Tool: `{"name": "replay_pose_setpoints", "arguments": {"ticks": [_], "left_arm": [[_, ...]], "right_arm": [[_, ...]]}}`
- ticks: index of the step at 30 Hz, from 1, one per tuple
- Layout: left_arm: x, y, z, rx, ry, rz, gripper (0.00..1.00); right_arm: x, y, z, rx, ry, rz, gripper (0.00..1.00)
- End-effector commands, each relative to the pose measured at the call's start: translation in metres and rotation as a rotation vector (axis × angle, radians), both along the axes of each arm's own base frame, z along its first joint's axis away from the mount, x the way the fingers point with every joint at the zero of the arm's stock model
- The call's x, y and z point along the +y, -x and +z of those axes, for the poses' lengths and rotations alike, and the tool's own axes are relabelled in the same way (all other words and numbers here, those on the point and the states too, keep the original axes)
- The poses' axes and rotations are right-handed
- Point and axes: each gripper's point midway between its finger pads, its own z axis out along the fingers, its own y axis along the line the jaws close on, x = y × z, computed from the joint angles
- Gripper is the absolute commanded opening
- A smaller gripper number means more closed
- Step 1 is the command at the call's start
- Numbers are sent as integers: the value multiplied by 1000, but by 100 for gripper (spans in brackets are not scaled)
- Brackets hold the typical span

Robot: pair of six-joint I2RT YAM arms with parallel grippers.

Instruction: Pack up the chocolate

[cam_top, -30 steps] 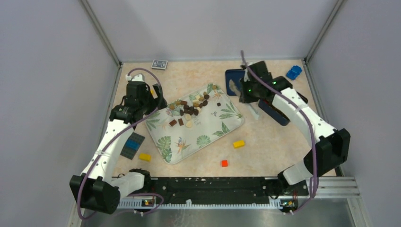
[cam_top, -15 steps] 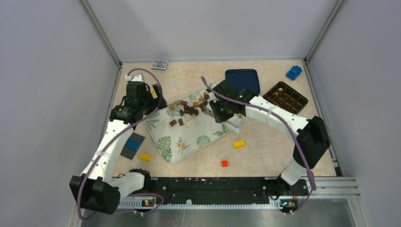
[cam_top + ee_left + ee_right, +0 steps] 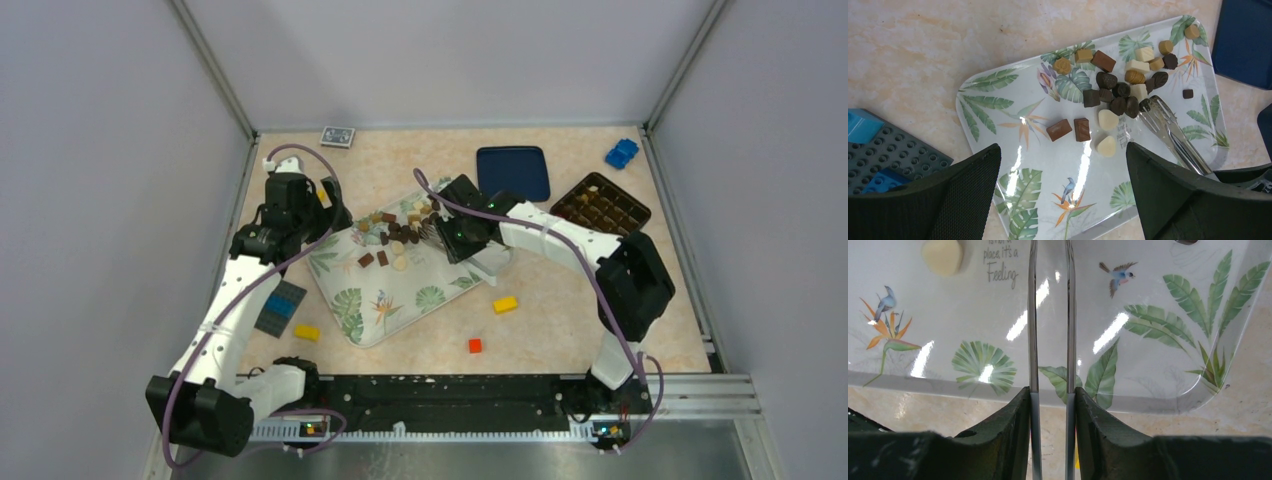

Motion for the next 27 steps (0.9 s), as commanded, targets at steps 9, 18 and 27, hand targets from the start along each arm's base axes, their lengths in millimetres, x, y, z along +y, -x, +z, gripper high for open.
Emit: {"name": "replay_pose_setpoints", "arguments": {"ticks": [9,18,27], "left_arm": [[4,-7,18,-64,3,20,99],[3,-6,21,-70,10,16,99],[3,-4,23,-76,11,16,99]], "right_arm": [[22,-16,18,-64,-72,18,38],[30,-23,13,-57,-71,20,40],[35,-28,7,-50,-68,12,44]]}}
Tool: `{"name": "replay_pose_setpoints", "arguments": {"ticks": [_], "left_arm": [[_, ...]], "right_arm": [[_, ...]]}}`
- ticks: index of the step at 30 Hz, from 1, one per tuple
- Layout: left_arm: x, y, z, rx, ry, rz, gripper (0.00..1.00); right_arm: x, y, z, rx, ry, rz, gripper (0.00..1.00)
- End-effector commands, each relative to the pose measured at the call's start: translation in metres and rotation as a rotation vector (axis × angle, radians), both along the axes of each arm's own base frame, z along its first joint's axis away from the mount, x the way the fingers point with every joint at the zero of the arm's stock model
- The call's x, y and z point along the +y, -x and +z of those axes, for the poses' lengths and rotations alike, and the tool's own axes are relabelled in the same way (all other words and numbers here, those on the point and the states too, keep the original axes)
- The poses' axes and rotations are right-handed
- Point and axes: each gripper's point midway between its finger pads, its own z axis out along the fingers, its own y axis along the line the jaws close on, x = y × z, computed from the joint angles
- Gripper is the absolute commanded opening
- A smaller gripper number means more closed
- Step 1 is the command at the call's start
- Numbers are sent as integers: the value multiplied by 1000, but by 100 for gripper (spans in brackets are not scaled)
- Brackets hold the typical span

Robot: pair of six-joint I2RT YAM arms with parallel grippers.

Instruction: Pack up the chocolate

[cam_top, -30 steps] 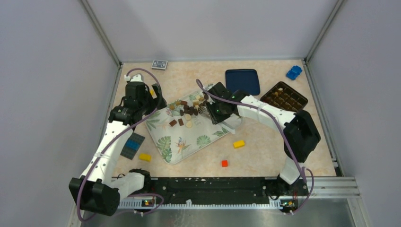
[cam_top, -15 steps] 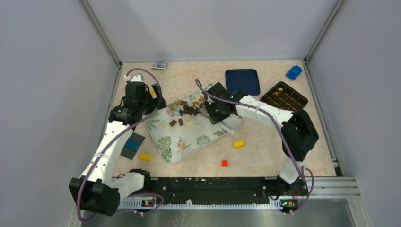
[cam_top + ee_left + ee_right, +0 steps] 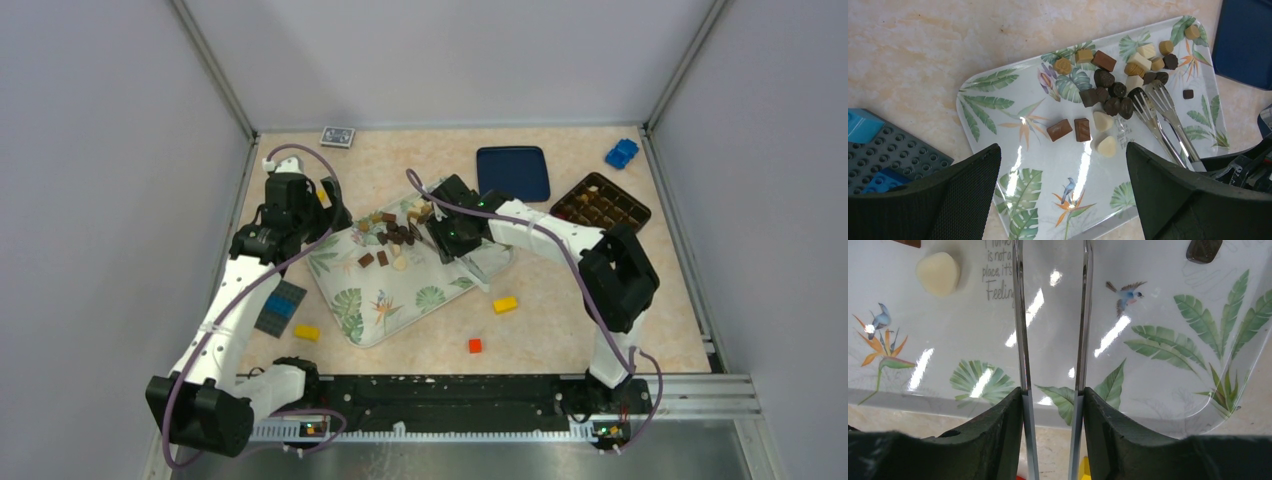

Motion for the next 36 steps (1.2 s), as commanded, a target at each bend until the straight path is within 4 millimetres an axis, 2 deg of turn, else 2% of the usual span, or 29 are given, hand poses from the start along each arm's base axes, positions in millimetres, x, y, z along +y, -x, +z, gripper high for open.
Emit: {"name": "replay_pose_setpoints", "arguments": {"ticks": [1,13,20,22,32,36], "left_arm": [[3,-4,24,-78,12,13,99],[1,-3,24,-79,17,7,99],[1,-3,27,-84,19,3,99],[0,-3,27,-83,21,1,99],[-1,-4,26,-82,25,-3,99],[-1,-5,24,-77,26,-1,99]], "right_arm": [[22,-17,25,-68,-79,8,45],[31,-25,29,-78,-98,-16,46],[25,-28,27,-96,-54,-45,45],[23,-28,29,-103,-53,-53,40],[11,-15,56,-127,-92,-61,2],[1,-8,81,-161,-115,-60,0]]}}
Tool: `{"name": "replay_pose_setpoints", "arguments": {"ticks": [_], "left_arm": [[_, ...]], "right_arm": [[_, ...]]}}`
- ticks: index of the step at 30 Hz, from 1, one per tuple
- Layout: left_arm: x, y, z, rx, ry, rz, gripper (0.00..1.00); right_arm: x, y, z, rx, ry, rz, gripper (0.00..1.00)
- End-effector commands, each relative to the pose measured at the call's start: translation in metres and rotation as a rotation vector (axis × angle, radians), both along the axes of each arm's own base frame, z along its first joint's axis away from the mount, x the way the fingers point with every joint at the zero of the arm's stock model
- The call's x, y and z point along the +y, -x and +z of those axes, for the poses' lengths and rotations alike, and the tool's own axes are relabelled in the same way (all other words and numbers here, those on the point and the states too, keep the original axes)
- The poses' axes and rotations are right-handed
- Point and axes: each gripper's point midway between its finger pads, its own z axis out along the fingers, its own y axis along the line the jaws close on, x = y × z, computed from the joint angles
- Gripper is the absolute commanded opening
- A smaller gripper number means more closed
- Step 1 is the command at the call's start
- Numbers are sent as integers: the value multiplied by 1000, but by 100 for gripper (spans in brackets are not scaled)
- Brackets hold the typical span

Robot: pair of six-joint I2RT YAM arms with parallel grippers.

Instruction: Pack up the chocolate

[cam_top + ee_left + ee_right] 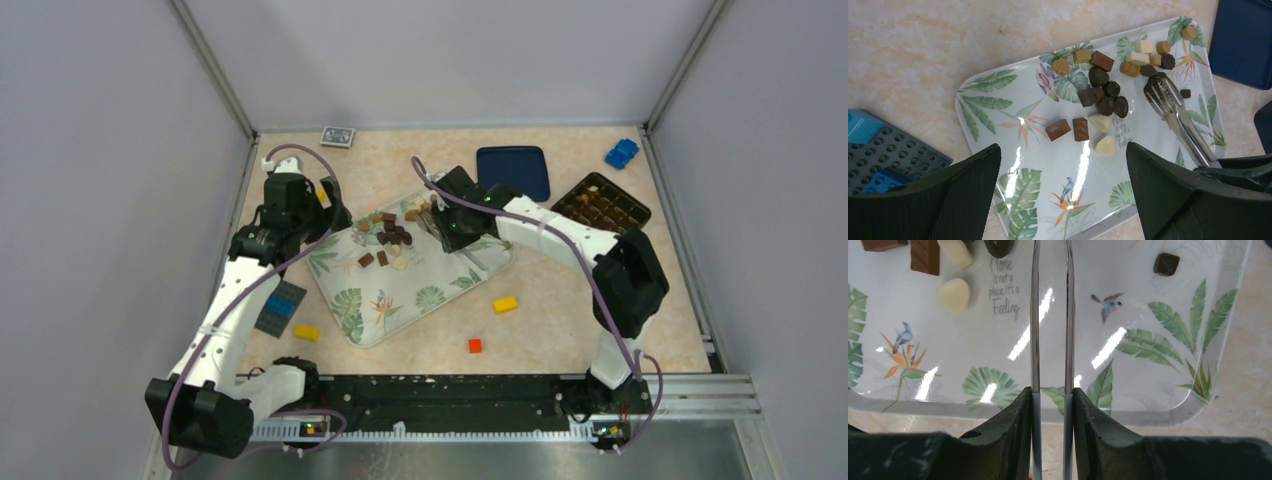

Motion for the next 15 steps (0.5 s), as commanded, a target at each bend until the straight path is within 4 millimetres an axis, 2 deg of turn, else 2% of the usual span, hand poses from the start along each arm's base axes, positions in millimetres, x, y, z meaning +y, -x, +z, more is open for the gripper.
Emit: {"name": "replay_pose_setpoints", "arguments": {"ticks": [1,3,6,11,13,15], "left_arm": [[-1,-6,21,-69,23,2,99],[-2,-6,20,-67,28,2,99],[-5,-6,18,-63,41,-8,99],[-10,-7,13,-55,49,-37,99],[-11,-8,12,-52,50,-44,99],[-12,-9,11,-49,51,-48,99]], "right_arm": [[-5,5,64,-126,-91,9,0],[-24,4,71,-159,-56,-15,0],[-73,-9,80,-167,-43,-130,0],[-176,-23,95,-192,-82,-392,0],[-219,-23,97,-187,-78,-510,0],[-255,-20,90,-138,-74,-607,0]]}}
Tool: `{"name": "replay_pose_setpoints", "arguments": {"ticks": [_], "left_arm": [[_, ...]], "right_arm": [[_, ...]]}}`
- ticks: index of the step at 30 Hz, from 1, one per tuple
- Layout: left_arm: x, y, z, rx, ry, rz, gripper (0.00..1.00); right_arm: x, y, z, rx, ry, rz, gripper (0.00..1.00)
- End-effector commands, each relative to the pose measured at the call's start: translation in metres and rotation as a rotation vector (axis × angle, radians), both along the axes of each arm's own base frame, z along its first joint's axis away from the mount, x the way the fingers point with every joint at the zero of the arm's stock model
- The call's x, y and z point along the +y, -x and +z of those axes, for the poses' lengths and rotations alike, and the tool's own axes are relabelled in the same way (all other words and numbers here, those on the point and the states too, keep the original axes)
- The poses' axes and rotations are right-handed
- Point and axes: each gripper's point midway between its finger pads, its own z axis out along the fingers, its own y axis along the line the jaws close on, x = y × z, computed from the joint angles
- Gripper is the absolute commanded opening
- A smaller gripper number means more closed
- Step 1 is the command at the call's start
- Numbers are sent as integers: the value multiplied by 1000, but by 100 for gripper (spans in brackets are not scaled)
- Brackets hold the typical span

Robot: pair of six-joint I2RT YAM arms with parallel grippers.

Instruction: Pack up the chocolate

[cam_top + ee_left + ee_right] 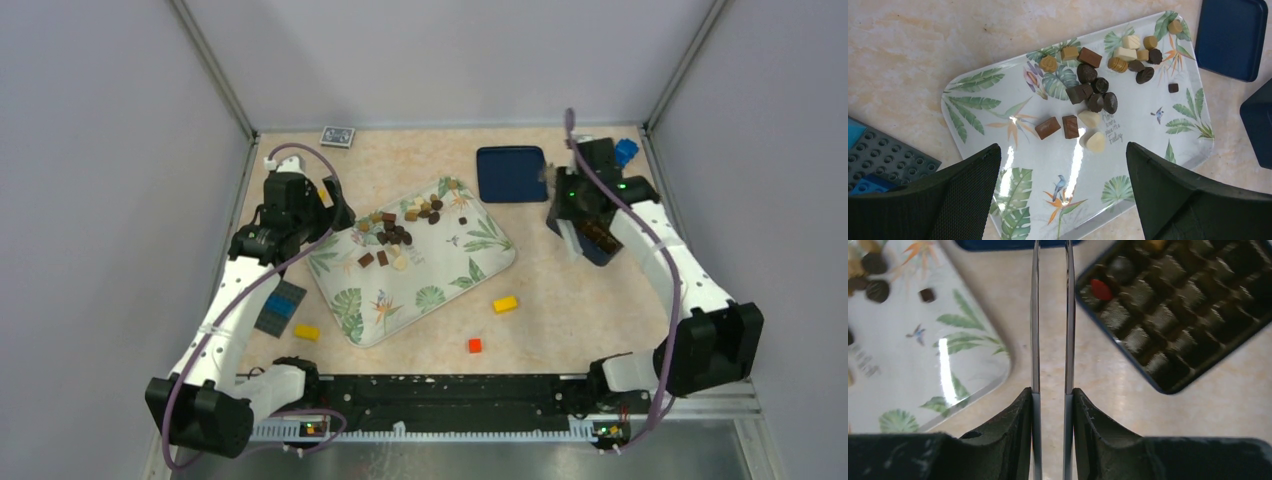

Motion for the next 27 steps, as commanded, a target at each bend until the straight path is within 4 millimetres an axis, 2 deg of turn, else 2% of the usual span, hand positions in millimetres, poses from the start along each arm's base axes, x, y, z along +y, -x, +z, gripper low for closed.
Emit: {"name": "replay_pose_setpoints", "arguments": {"ticks": [1,3,4,5,8,13,27], "left_arm": [[-5,-9,9,-44,23,-18,99],[-6,-10,9,-45,28,-21,99],[-7,-11,10,-47,31,-24,99],[-8,-11,10,-46,34,-27,99],[-8,-12,9,-46,36,-31,99],[-8,-15,9,-44,27,-35,99],[-9,-17,5,-35,30,-32,99]], "right_arm": [[-67,13,6,36,-45,-180,0],[-95,18,-2,59,-68,-278,0],[-92,21,-3,62,-92,-278,0],[-101,23,-6,63,-101,-312,0],[-106,32,-16,90,-92,-341,0],[-107,40,-29,126,-82,-342,1],[-102,44,-35,153,-93,-312,2]]}}
